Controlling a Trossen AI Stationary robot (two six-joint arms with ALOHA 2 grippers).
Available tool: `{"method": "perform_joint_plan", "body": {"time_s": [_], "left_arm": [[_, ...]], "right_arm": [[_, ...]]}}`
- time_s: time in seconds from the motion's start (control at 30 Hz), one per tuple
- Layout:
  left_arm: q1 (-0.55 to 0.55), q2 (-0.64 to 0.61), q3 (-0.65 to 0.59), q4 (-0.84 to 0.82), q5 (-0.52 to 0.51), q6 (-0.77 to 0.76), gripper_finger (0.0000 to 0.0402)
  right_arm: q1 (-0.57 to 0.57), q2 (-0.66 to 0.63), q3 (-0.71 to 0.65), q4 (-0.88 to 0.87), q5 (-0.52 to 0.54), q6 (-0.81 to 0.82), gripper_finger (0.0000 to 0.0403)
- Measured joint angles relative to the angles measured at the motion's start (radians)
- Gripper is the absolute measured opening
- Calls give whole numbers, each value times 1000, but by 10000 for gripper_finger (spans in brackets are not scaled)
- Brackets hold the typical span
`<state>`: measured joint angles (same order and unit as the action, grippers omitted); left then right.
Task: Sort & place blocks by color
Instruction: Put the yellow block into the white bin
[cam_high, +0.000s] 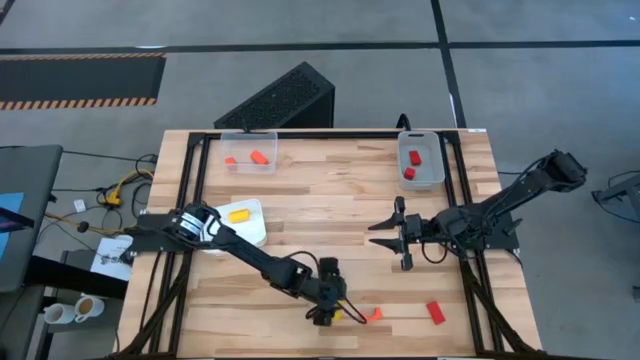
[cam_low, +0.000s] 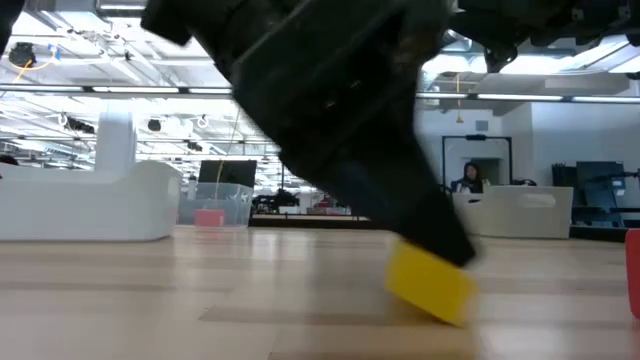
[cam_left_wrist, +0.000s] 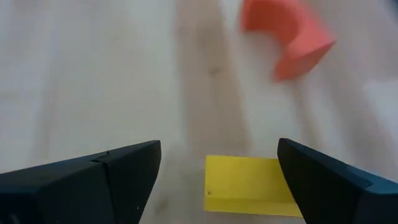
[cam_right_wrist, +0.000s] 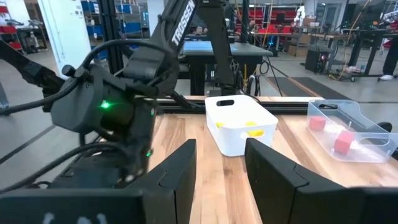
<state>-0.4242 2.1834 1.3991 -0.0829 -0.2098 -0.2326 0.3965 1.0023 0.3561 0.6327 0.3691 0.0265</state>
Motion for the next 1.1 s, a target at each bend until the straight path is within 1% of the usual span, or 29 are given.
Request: {"method": "perform_joint_plan", "body": {"time_s": [0.17,0.4,0.5,0.57,0.63,0.73,0.83,0.97,1.1], "left_arm": [[19,-42,-2,-184,-102,38,298],[45,-116,-11,-349,-149,49,277],[45,-171,-23,-416,-209,3,268],[44,-230,-50,-394,-248,-45,264],[44,-275,-100,-367,-269,-128,264],[41,-310,-171,-338,-238,-257,263],[15,-340,-198,-314,-209,-275,263],[-21,-336,-217,-334,-145,-184,263],[-39,-336,-212,-304,-134,-77,263]], "right_arm": [[0,0,0,-2,0,1,159],[0,0,0,-6,0,3,159],[0,0,0,-6,0,18,159],[0,0,0,-8,0,26,159],[0,0,0,-8,0,26,159],[0,0,0,-11,0,27,159],[0,0,0,-11,0,29,159],[0,0,0,-8,0,29,159],[0,0,0,-5,0,29,159]]}}
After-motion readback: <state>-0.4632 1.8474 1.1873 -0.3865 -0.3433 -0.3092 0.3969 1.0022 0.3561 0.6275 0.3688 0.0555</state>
